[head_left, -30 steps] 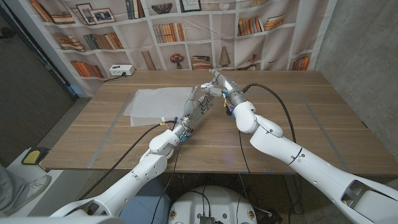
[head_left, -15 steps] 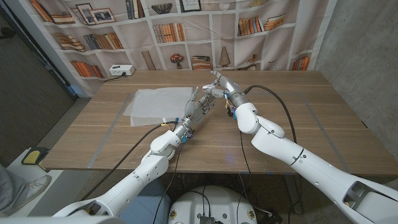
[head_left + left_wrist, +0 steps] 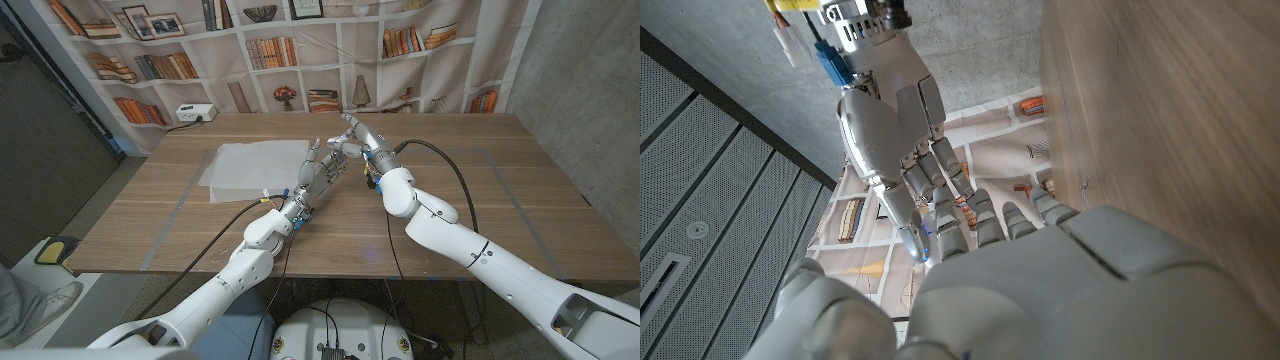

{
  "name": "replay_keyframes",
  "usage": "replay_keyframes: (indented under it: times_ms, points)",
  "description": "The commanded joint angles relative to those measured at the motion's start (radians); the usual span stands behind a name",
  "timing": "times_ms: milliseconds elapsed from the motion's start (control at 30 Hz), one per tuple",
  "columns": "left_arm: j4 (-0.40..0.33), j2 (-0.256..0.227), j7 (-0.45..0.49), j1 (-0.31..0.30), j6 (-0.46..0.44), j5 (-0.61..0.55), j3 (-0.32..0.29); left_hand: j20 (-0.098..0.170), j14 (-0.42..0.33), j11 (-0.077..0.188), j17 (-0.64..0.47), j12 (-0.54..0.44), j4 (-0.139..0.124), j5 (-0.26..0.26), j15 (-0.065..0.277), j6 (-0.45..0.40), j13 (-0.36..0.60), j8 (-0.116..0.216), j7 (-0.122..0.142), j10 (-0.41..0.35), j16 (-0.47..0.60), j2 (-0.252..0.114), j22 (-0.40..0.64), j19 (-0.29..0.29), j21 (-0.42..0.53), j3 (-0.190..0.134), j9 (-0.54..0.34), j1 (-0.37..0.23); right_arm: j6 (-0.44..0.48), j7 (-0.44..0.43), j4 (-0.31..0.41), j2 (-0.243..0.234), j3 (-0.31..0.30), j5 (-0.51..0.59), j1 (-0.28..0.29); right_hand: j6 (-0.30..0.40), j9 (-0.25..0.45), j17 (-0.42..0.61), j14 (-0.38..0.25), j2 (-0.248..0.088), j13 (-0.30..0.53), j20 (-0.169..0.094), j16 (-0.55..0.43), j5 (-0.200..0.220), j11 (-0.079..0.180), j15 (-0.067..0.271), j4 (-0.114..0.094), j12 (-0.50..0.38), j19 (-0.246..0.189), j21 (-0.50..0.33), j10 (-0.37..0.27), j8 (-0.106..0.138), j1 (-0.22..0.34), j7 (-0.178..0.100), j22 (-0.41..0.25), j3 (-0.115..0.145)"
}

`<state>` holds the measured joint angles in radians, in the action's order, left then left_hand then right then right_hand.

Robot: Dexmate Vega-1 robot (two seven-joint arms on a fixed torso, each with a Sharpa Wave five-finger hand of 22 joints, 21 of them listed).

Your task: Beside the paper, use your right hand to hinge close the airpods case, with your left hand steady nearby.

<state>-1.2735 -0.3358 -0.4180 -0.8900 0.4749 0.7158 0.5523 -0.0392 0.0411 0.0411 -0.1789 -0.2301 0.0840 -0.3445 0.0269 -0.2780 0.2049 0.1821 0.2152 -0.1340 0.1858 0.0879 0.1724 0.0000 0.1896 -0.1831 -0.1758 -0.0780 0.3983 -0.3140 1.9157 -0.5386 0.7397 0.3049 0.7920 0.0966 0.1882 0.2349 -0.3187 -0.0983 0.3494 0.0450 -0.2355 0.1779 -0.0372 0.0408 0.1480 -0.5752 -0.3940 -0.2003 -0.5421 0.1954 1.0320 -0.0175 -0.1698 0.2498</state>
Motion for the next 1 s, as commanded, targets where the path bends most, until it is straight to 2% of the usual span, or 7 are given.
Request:
replay_keyframes:
  times_ms: [33,567,1000]
  points:
    - [0.022,0.017,-0.01,0.008,0.005,0.008,0.0,-0.001,-0.001,0.006,-0.004,-0.004,0.003,-0.009,0.007,0.007,0.003,0.002,0.004,-0.005,0.004,-0.001,0.003,0.001,0.004,0.004,-0.002,-0.005,-0.066,-0.007,-0.044,0.01,-0.03,-0.071,0.013,0.008,0.003,0.002,-0.001,-0.017,0.001,0.008,0.004,0.006,0.137,0.075,-0.001,-0.022,0.003,0.005,-0.142,0.001,0.01,0.0,-0.004,-0.005]
    - [0.037,0.027,-0.017,0.014,0.004,0.009,0.001,-0.001,-0.003,0.009,-0.004,-0.005,0.002,-0.014,0.007,0.007,0.003,0.003,0.003,-0.006,0.004,-0.004,0.003,0.002,0.004,0.007,-0.002,-0.008,-0.077,-0.002,-0.051,0.004,-0.03,-0.096,0.013,0.01,0.003,0.001,0.003,-0.013,0.001,0.016,0.007,0.004,0.135,0.069,-0.002,-0.024,0.008,0.006,-0.139,0.001,0.006,0.002,-0.004,-0.011]
    - [0.053,0.041,-0.016,0.018,0.008,0.013,-0.001,0.0,-0.003,0.007,-0.004,-0.005,0.001,-0.017,0.007,0.008,0.003,0.003,0.003,-0.007,0.004,-0.005,0.003,0.003,0.004,0.01,-0.002,-0.009,-0.151,-0.013,-0.083,0.002,-0.055,-0.146,0.025,0.009,0.003,0.001,0.006,-0.012,0.0,0.02,0.009,0.004,0.136,0.074,-0.003,-0.025,0.015,0.008,-0.139,0.0,0.001,0.001,-0.004,-0.016]
